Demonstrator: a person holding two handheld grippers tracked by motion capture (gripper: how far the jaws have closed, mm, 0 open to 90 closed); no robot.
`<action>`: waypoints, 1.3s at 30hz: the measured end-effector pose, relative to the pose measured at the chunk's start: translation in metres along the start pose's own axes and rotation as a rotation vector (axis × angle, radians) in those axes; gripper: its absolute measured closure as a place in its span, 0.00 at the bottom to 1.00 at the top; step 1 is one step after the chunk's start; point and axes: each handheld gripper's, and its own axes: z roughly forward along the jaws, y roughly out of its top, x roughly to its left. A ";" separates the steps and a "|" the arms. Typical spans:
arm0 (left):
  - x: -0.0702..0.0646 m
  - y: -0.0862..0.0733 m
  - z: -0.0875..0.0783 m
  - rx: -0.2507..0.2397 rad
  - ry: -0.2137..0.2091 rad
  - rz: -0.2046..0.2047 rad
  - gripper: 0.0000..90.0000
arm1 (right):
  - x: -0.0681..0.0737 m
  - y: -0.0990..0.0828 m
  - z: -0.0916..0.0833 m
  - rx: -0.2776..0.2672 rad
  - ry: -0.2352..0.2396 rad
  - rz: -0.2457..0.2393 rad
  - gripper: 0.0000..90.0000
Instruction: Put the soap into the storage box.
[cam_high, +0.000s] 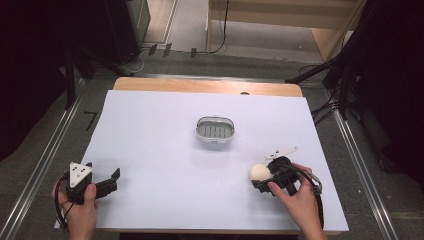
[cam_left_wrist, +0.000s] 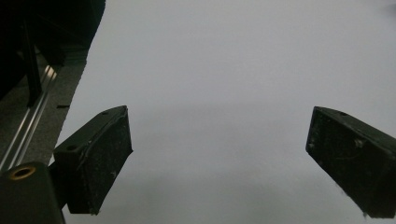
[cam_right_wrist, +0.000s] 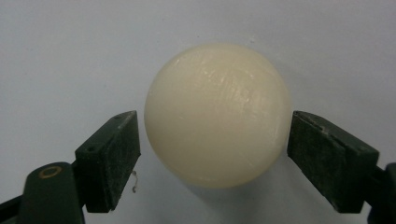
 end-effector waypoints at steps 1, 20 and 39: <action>0.000 0.000 0.000 0.001 0.001 -0.001 0.08 | 0.000 0.000 0.000 0.000 0.000 0.000 0.20; 0.000 0.000 0.000 0.005 0.001 0.000 0.08 | 0.004 0.003 0.013 -0.006 -0.014 -0.010 0.26; 0.000 0.001 0.001 0.014 0.004 0.006 0.08 | 0.007 0.006 0.014 -0.014 -0.012 -0.004 0.27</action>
